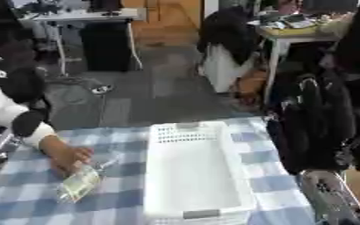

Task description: Pick up objects on the table and place them in the box.

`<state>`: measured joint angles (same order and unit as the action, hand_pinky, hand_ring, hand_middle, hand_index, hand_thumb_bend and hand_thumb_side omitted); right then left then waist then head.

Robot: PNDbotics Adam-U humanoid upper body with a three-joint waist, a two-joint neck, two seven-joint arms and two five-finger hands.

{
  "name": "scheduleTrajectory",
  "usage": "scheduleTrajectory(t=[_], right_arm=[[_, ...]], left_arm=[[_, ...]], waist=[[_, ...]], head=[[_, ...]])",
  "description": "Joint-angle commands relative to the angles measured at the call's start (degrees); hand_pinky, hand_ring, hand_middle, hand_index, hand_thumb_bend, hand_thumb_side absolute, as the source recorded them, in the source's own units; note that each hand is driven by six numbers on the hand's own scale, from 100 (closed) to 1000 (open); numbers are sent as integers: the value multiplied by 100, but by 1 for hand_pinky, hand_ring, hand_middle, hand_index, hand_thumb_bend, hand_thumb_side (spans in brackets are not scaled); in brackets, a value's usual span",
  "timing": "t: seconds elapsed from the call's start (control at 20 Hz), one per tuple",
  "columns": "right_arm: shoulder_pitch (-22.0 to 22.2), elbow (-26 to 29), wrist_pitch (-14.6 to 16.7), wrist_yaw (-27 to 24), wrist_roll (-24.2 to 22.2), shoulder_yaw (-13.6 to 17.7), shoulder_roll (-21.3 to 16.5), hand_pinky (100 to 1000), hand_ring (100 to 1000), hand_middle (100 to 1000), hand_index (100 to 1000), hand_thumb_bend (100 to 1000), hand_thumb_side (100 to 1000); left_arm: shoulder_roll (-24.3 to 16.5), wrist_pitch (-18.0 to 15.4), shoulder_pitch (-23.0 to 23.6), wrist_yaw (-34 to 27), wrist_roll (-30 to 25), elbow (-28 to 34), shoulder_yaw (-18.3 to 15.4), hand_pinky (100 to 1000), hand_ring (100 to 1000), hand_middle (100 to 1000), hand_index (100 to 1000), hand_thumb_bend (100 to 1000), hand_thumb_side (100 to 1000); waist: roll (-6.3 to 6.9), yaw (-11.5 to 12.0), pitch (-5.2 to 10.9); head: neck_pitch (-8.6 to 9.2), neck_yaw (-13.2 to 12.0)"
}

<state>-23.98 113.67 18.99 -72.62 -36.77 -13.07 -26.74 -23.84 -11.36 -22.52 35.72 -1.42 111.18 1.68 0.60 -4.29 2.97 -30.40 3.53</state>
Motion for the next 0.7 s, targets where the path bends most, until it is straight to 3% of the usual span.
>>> scheduleTrajectory(t=[0.05,0.15,0.25,0.5,0.7], right_arm=[[-47,93,3,16,6,48,-116,165,187,269,372,100,1000],[-47,93,2,18,7,47,-118,165,188,269,372,100,1000],[-40,93,3,13,22,54,-117,167,188,270,371,100,1000],[-44,93,59,-18,111,159,-96,174,192,273,370,100,1000],[-55,93,81,-26,169,208,-83,177,193,274,370,100,1000]], left_arm=[[-48,34,-73,20,23,53,-76,936,810,985,978,880,1000],[-48,73,-75,49,33,48,-84,933,808,984,977,877,1000],[-38,130,-69,90,45,41,-93,910,799,982,976,873,1000],[-32,290,-35,168,124,19,-157,875,784,977,973,866,1000],[-165,325,-36,191,99,-19,-134,879,788,977,974,860,1000]], waist=[[1,6,52],[4,-4,55],[12,-9,59],[32,-60,74],[52,-104,71]], head=[[60,-1],[53,-28],[-61,-115],[-787,-577],[-844,-565]])
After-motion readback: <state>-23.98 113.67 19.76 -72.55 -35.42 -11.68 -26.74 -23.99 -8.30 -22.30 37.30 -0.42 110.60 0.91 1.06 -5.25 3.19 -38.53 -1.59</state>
